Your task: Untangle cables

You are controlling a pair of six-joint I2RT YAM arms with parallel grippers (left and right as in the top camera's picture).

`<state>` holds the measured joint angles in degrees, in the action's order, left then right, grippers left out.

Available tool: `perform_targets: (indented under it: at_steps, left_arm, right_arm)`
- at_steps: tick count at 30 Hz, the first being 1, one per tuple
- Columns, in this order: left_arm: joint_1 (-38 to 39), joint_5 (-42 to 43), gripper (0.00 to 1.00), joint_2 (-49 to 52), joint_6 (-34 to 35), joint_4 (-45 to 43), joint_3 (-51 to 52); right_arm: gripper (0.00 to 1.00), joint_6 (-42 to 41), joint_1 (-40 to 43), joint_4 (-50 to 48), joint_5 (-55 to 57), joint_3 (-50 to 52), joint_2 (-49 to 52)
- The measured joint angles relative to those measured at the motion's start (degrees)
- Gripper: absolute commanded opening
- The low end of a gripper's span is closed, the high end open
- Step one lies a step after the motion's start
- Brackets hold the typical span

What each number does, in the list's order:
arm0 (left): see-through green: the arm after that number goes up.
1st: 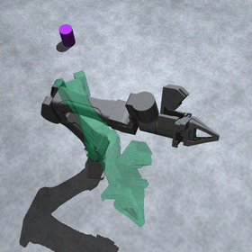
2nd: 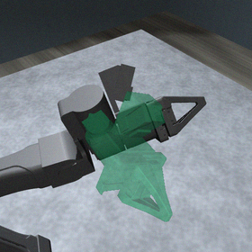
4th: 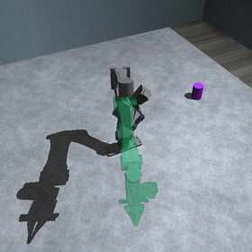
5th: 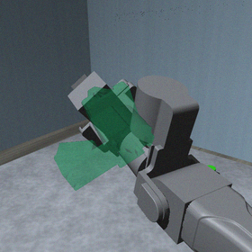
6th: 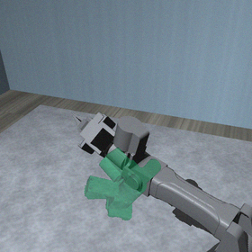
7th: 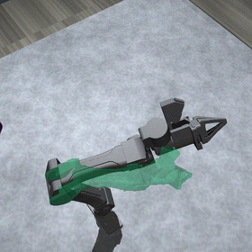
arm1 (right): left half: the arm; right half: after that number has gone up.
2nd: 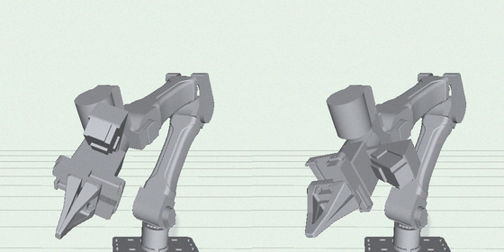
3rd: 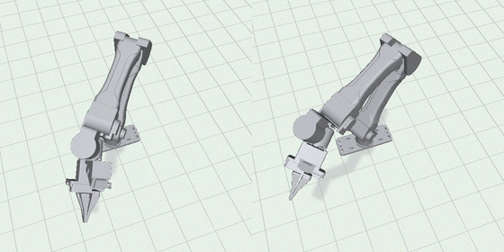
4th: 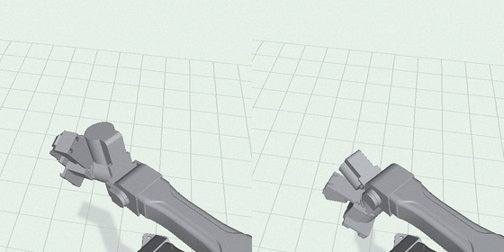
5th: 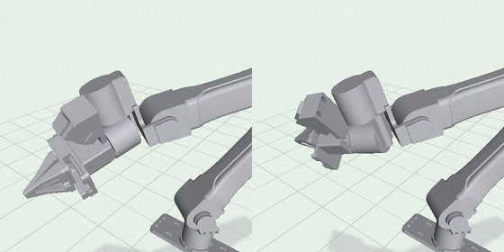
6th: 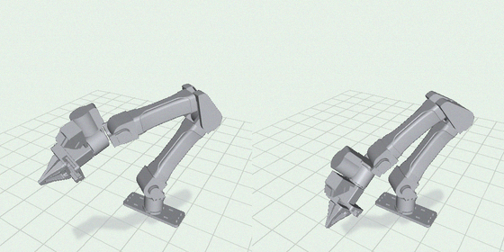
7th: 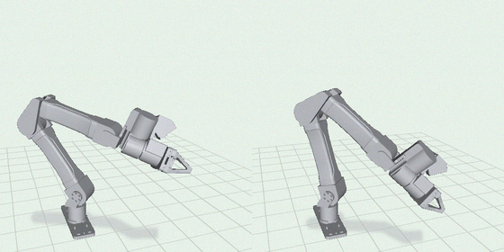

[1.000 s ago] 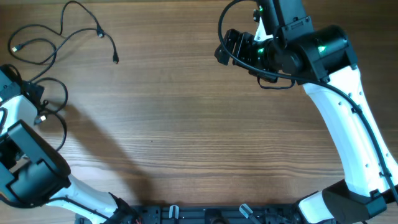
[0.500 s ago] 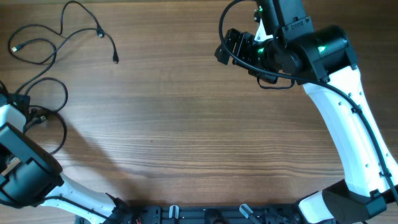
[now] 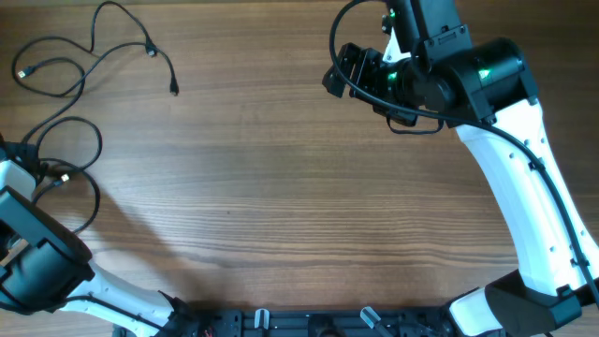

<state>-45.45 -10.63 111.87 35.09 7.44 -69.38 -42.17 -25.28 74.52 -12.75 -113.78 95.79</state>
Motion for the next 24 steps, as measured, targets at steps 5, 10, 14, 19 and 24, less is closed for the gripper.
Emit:
perform_targets:
  at_steps: [5,10,14,19,24]
  left_arm:
    - [0.0,0.0,0.04,0.0,-0.3,0.4,0.0]
    - [-0.5,0.0,0.04,0.0,-0.2,2.4,0.0]
    - [-0.9,0.0,0.04,0.0,-0.2,5.7,0.0]
    - [-1.0,0.0,0.49,-2.9,-0.2,11.4,0.0]
    - [-1.0,1.5,0.99,-6.1,-0.2,11.3,0.0]
  right_arm:
    - [1.00,0.0,0.0,0.0,-0.5,0.0,0.0]
    - [1.00,0.0,0.0,0.0,-0.8,0.0,0.0]
    - [1.00,0.0,0.0,0.1,-1.2,0.0,0.0]
    - [1.00,0.0,0.0,0.3,-1.2,0.0,0.0]
    - [1.00,0.5,0.0,0.7,-1.2,0.0,0.0]
